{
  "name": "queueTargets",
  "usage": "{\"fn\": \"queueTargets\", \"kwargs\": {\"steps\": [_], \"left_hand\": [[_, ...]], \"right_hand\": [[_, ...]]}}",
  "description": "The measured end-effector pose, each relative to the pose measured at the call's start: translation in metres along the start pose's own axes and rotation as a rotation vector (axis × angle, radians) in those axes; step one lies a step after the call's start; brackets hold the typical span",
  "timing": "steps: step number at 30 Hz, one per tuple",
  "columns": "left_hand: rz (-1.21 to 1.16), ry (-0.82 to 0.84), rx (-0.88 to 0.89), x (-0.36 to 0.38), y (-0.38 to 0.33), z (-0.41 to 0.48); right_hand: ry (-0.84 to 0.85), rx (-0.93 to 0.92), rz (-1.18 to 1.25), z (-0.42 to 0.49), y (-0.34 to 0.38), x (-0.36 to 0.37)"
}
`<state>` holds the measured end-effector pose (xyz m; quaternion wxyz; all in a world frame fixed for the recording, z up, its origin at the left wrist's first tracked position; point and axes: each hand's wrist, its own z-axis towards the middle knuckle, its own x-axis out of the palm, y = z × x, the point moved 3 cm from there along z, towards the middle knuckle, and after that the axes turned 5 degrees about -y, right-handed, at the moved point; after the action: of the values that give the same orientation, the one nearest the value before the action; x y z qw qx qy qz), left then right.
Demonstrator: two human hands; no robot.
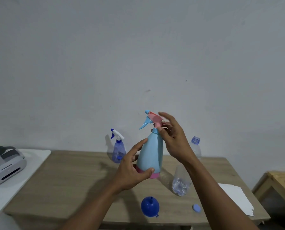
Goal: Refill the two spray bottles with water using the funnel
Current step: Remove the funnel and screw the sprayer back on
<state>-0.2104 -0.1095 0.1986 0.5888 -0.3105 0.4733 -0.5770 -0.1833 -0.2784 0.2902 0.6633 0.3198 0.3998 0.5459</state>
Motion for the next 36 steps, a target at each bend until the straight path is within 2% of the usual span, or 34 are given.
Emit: {"fn": "queueTargets", "kwargs": {"steps": [8, 12, 17, 23, 29, 33, 36], "left_hand": [[0.057, -0.021, 0.021, -0.001, 0.0, 0.004], [0.088, -0.009, 0.029, 0.003, 0.001, 0.003], [0.086, -0.018, 0.052, 0.0, -0.002, 0.008], [0.098, -0.016, 0.059, 0.0, -0.002, 0.011], [0.082, -0.027, 0.06, -0.004, 0.001, 0.014], [0.087, -0.026, 0.076, -0.003, 0.003, 0.016], [0.08, -0.02, 0.064, -0.003, 0.003, 0.016]], "right_hand": [[-0.047, -0.022, 0.062, 0.003, -0.004, -0.002], [-0.102, -0.074, 0.001, 0.002, -0.006, 0.002], [0.005, -0.082, 0.065, 0.005, -0.005, -0.005], [-0.087, -0.125, -0.002, 0.008, -0.003, 0.002], [0.028, -0.08, 0.116, 0.011, -0.003, -0.005], [-0.072, -0.141, -0.019, 0.013, -0.002, 0.002], [-0.029, -0.154, -0.068, 0.014, -0.002, 0.0]]}}
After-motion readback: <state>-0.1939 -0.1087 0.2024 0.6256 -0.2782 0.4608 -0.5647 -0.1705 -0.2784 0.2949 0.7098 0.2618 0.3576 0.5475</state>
